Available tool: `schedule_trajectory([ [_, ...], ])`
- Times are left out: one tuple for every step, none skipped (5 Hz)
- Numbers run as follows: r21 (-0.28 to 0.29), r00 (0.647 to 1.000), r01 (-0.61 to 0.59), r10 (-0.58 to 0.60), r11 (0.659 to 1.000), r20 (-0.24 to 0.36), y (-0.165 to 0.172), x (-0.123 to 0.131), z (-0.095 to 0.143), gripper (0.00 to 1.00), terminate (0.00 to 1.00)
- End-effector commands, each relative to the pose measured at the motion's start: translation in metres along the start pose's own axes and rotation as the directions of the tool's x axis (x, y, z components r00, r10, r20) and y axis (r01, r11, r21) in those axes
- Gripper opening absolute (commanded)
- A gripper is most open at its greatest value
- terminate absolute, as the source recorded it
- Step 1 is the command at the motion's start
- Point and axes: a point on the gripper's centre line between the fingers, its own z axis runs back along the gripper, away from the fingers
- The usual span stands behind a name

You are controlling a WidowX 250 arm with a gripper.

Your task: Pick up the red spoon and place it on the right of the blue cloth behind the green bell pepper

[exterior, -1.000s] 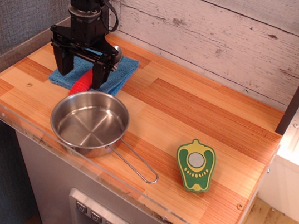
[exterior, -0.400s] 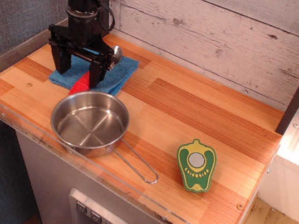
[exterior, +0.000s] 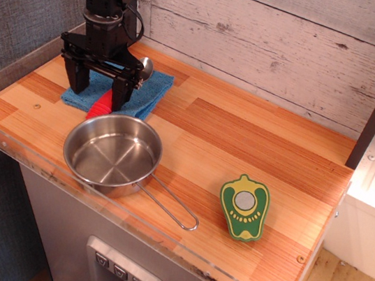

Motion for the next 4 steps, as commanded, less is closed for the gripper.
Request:
schedule_trajectory([
  [0.012, 1.0, 0.012, -0.013, 1.0, 0.024, -0.0033, 0.0032, 0.0059, 0.0, 0.0],
  [0.015, 1.0, 0.015, -0.015, 1.0, 0.024, -0.0054, 0.0028, 0.0057, 0.0, 0.0],
  [0.017, 1.0, 0.015, -0.015, 1.0, 0.02, -0.0082, 0.0021, 0.0046, 0.0, 0.0],
  [0.012, 0.999, 0.012, -0.013, 1.0, 0.029, -0.0088, 0.0027, 0.0089, 0.0, 0.0],
])
